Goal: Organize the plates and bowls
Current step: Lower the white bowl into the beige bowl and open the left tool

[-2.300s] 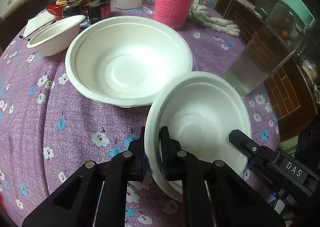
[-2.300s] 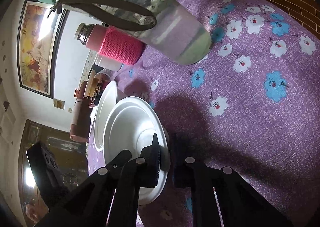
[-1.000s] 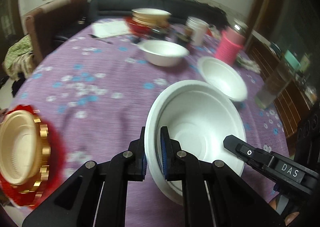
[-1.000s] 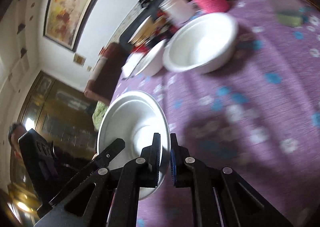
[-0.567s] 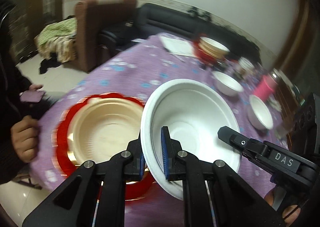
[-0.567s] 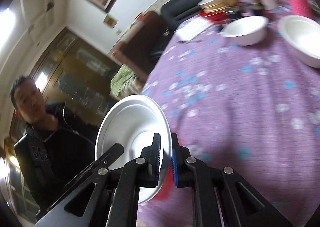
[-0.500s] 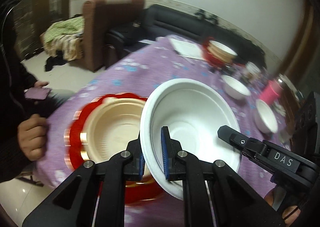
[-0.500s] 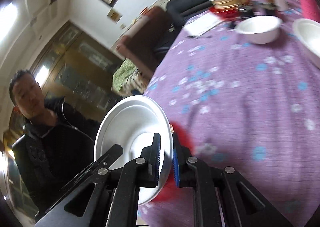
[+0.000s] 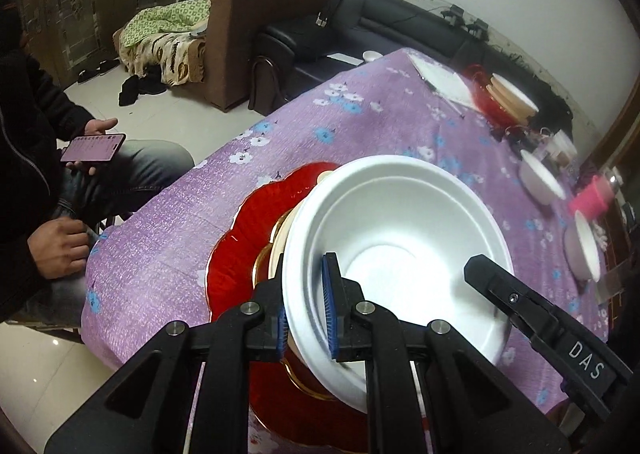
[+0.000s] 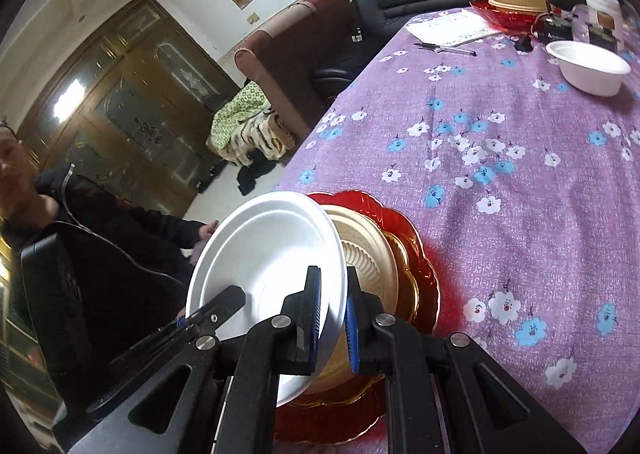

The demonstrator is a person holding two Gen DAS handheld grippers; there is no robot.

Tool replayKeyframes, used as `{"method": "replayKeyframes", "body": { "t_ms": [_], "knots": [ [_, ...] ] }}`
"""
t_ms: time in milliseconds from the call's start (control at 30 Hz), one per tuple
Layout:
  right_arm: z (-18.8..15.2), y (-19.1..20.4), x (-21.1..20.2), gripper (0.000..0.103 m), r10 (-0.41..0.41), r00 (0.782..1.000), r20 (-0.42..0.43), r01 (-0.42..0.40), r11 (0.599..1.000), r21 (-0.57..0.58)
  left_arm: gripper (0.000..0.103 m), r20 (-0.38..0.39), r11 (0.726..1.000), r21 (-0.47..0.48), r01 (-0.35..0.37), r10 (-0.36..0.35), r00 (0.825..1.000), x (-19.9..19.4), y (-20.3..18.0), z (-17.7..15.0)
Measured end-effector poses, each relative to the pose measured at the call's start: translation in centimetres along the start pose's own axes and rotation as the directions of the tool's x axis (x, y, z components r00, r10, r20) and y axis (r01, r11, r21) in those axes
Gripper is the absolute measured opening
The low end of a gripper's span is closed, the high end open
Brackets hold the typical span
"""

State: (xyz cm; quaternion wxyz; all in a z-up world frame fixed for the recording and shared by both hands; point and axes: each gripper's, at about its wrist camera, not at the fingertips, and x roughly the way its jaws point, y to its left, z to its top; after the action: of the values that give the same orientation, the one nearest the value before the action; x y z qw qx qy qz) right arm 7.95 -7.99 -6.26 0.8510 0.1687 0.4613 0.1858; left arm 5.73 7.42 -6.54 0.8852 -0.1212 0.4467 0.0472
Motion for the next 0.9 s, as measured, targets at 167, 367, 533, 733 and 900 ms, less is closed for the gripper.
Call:
{"method": "replayKeyframes", "body": {
  "t_ms": [167, 367, 533, 733, 900],
  "knots": [
    [-0.4, 0.5, 0.7, 0.013, -0.058, 0.998, 0.029, 0.059, 0.997, -0.046, 0.013, 0.024, 0.998, 0.043, -0.049, 0.048, 0.999, 0.1, -0.3, 0.0],
    [-0.6, 0.1, -0.5, 0.019, -0.064, 0.992, 0.107, 0.071, 0.995, -0.064, 0.021, 0.076, 0.992, 0.091, -0.084, 0.077, 0.994, -0.6, -0.8, 0.1],
    [-0.4, -1.1, -2.8, 0.028, -0.013, 0.983, 0.184, 0.019, 0.999, -0.028, 0.039, 0.189, 0.98, 0.1, -0.17, 0.149, 0.971, -3.2, -0.5, 0.4],
    [-0.4, -4.5, -5.9, 0.047, -0.006, 0.956, 0.295, -0.006, 0.999, 0.039, 0.06, 0.262, 0.993, 0.07, -0.093, 0.071, 0.962, -6.7, -0.5, -0.1],
    [-0.6, -9.6, -7.5, 0.055, -0.073, 0.95, 0.304, 0.029, 0.989, 0.147, 0.063, 0.193, 0.969, 0.239, 0.057, -0.105, 0.975, -7.0, -6.4, -2.6]
  ]
}}
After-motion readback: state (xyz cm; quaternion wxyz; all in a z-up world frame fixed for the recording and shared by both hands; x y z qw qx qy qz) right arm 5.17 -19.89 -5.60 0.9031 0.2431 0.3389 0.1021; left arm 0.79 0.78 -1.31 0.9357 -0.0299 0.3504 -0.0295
